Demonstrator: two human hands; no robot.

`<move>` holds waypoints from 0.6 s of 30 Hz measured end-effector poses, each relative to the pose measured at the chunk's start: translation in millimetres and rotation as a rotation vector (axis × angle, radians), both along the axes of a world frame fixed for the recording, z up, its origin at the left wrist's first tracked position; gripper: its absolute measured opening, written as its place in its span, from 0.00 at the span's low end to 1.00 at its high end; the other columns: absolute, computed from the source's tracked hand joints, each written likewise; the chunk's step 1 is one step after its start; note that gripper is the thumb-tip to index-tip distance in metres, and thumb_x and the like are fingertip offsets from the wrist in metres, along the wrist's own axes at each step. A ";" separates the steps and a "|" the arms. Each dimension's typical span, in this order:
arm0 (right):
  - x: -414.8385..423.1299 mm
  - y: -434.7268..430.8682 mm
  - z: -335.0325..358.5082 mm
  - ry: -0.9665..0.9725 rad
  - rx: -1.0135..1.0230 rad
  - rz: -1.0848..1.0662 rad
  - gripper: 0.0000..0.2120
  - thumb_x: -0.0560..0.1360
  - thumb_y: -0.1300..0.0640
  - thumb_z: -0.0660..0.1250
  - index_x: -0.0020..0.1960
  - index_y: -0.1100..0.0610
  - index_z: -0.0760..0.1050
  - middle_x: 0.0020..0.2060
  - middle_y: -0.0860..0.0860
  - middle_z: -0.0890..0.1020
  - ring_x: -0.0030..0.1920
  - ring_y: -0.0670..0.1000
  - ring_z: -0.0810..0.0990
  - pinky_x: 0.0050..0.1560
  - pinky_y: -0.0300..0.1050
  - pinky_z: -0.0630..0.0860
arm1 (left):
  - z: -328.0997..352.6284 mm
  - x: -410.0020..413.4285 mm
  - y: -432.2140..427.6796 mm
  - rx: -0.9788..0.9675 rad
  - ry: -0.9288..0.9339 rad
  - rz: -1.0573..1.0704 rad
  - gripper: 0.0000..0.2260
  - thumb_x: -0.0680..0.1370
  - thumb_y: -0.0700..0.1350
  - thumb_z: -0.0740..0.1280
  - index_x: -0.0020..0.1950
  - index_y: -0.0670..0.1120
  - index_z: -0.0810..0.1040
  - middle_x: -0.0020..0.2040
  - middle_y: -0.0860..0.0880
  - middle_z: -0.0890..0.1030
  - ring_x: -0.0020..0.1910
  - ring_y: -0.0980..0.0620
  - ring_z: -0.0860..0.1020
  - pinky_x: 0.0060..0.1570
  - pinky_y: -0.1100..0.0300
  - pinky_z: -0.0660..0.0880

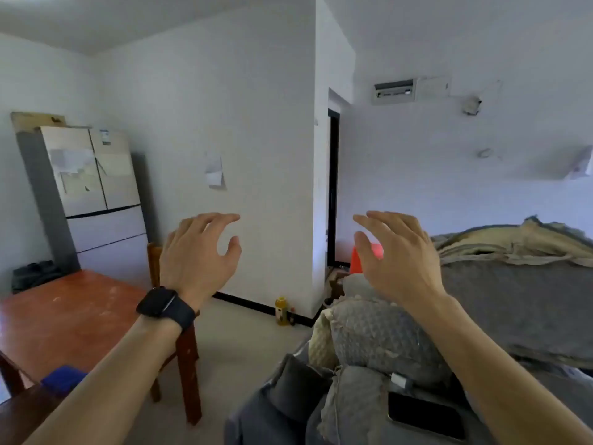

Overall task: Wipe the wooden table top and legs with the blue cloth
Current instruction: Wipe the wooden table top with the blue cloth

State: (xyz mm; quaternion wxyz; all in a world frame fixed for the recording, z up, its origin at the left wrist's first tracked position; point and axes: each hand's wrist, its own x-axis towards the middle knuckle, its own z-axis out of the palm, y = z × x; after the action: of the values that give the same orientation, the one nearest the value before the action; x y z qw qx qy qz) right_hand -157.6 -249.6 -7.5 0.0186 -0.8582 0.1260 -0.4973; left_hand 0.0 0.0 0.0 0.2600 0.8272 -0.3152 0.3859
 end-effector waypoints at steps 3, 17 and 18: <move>1.8 3.6 -40.4 0.006 0.057 0.072 0.14 0.79 0.50 0.64 0.62 0.48 0.80 0.61 0.44 0.80 0.64 0.49 0.73 0.60 0.47 0.74 | -42.5 3.4 0.0 0.012 0.076 0.030 0.16 0.78 0.50 0.66 0.66 0.55 0.75 0.63 0.50 0.78 0.61 0.44 0.74 0.56 0.45 0.73; 96.1 51.8 -284.5 0.668 0.427 0.218 0.17 0.81 0.48 0.60 0.68 0.48 0.75 0.66 0.44 0.76 0.69 0.48 0.68 0.70 0.42 0.62 | -296.5 65.4 37.3 0.369 0.674 0.073 0.16 0.80 0.52 0.63 0.67 0.56 0.74 0.64 0.48 0.79 0.61 0.42 0.75 0.56 0.46 0.75; 112.0 59.3 -299.6 0.736 0.455 0.230 0.17 0.81 0.48 0.59 0.68 0.48 0.75 0.67 0.45 0.76 0.70 0.49 0.67 0.71 0.43 0.61 | -309.5 79.6 42.3 0.403 0.720 0.061 0.16 0.80 0.52 0.62 0.68 0.55 0.74 0.64 0.47 0.78 0.61 0.42 0.75 0.56 0.45 0.75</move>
State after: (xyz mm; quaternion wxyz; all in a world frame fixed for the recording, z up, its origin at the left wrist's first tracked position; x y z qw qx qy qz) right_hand -45.6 -190.3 -307.1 0.2160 -0.9606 0.1339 -0.1130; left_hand 79.6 42.3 -309.5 0.1750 0.9526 -0.2487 0.0101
